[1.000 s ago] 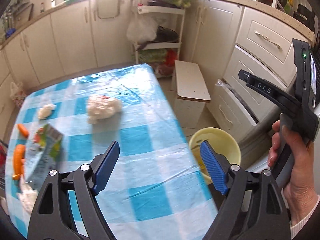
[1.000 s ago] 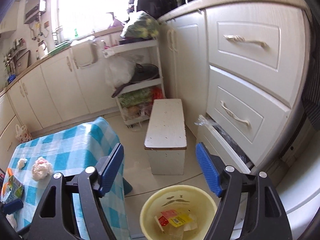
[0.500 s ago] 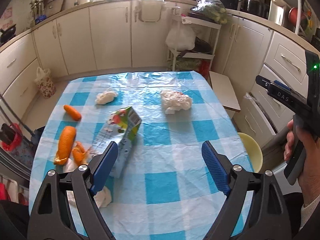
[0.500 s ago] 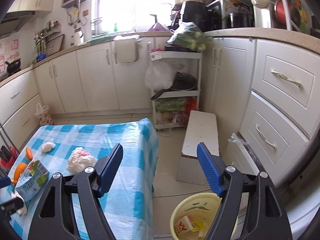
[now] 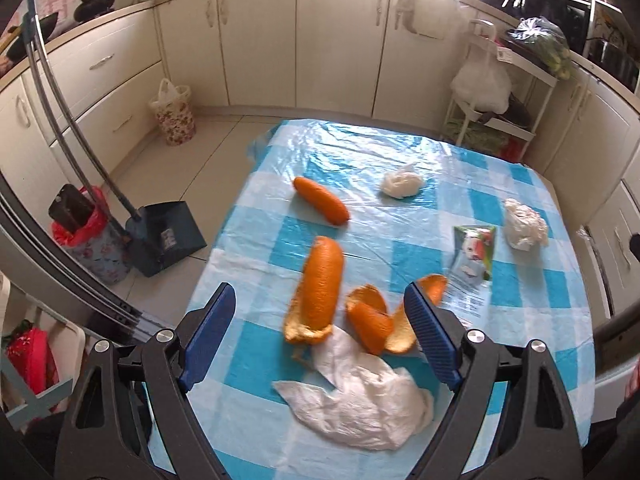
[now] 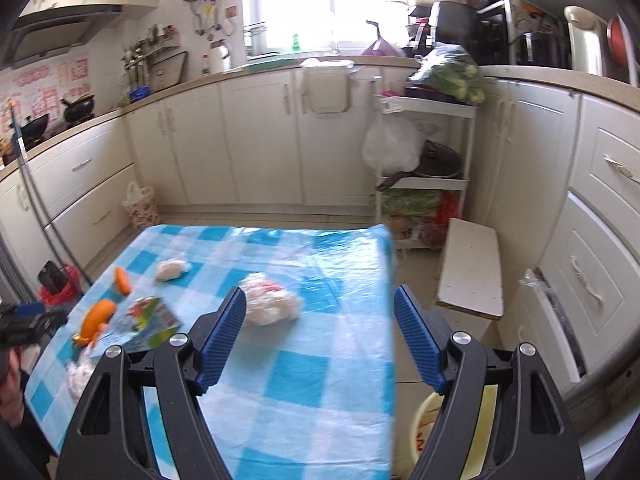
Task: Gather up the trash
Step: 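Return both open tools to the table toward the orange peels, then grasp the long orange peel with the left tool while the right tool grasps the white tissue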
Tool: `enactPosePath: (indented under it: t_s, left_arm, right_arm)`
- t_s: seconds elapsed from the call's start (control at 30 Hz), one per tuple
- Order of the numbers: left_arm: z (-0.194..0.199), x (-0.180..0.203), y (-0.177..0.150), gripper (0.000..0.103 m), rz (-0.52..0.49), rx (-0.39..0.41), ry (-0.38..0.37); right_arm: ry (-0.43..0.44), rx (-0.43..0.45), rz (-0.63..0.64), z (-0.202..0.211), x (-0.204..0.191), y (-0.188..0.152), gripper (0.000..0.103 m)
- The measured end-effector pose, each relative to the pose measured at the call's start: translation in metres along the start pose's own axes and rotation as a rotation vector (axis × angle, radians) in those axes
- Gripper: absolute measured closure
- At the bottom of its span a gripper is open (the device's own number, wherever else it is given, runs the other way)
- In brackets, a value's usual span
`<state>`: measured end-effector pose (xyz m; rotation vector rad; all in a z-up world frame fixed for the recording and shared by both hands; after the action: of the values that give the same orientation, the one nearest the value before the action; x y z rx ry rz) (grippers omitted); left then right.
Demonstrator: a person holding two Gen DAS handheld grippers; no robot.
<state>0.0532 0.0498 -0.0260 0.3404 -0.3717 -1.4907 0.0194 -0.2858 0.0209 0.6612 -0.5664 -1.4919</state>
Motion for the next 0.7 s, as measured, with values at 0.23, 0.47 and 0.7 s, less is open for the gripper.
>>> enactPosePath:
  t_s: [0.23, 0.47, 0.7]
  left_arm:
    - [-0.048, -0.017, 0.021, 0.020, -0.010, -0.102, 0.040]
    - [-0.070, -0.015, 0.021, 0.021, -0.025, -0.138, 0.030]
    - [-0.080, -0.017, 0.022, 0.032, -0.033, -0.140, -0.012]
  right_arm:
    - [0.152, -0.069, 0.183, -0.001, -0.084, -0.032, 0.030]
    - [0.337, -0.170, 0.471, -0.012, -0.186, -0.081, 0.030]
    - [0.441, -0.255, 0.506, -0.034, -0.226, -0.095, 0.031]
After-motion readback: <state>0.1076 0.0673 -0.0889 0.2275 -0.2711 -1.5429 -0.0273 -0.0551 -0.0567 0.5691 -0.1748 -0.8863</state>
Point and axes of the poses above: each gripper's, at about its wrist camera, not at the fingertips, and z roughly against the way its jaws point, x to its right, y to its top, the point moved 4 cm from there along -z, roughly the way its jaws point, and after that the axes turned 11 degrees about -x, right-handed, at the moved point
